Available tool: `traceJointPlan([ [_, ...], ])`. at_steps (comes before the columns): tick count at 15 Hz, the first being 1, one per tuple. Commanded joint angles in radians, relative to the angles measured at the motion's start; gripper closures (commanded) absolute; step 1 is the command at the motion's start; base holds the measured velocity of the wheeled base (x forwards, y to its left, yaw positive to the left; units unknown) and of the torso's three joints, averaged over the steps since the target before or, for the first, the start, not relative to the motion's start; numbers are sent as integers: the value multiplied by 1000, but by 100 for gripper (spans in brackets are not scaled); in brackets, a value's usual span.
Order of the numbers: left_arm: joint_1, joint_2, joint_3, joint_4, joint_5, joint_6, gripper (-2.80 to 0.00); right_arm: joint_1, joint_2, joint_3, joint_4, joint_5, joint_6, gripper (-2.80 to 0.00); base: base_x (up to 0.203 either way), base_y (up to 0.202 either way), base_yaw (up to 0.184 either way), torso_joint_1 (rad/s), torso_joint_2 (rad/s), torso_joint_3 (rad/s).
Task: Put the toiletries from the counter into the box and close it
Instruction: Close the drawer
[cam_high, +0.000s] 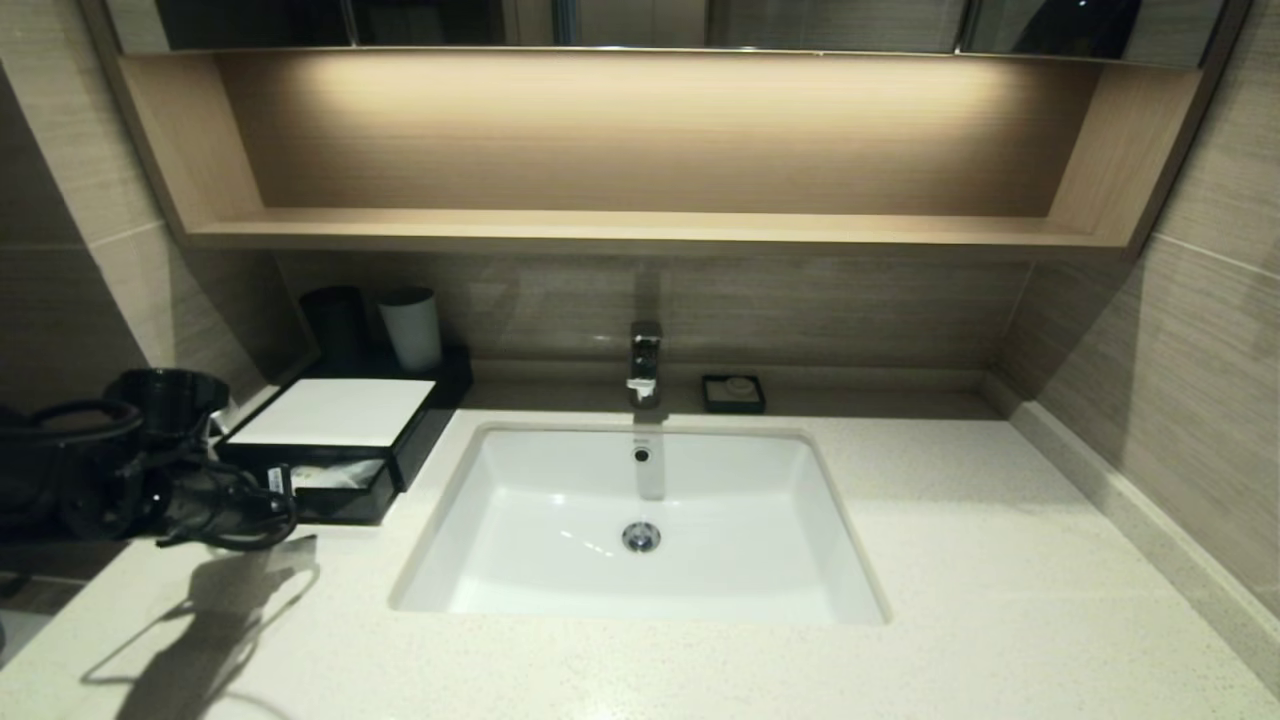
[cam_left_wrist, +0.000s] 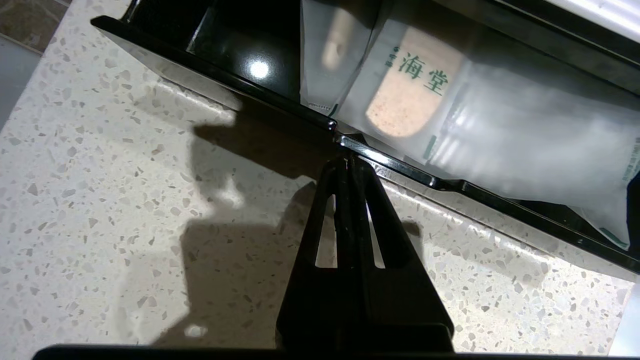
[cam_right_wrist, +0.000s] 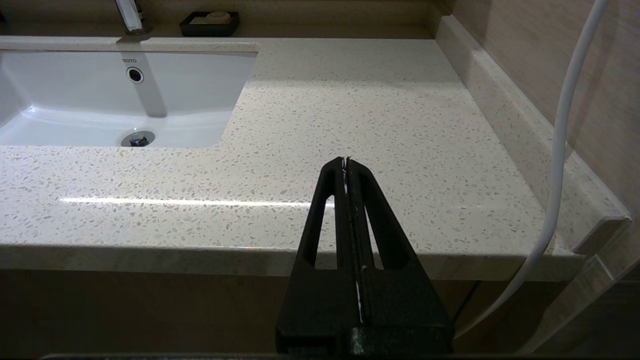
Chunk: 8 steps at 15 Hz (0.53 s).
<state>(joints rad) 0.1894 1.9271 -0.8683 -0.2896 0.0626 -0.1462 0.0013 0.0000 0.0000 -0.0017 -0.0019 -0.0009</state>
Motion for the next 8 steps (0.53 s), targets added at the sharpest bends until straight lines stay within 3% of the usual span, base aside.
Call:
traceJointPlan([
  [1, -3, 12, 0, -10, 0, 0, 0, 0, -1, 1, 0, 0, -1, 0, 0, 0, 0, 0, 0, 0],
  [8, -14, 53, 0, -93, 3, -3, 0, 0, -1, 2, 0, 0, -1, 0, 0, 0, 0, 0, 0, 0],
])
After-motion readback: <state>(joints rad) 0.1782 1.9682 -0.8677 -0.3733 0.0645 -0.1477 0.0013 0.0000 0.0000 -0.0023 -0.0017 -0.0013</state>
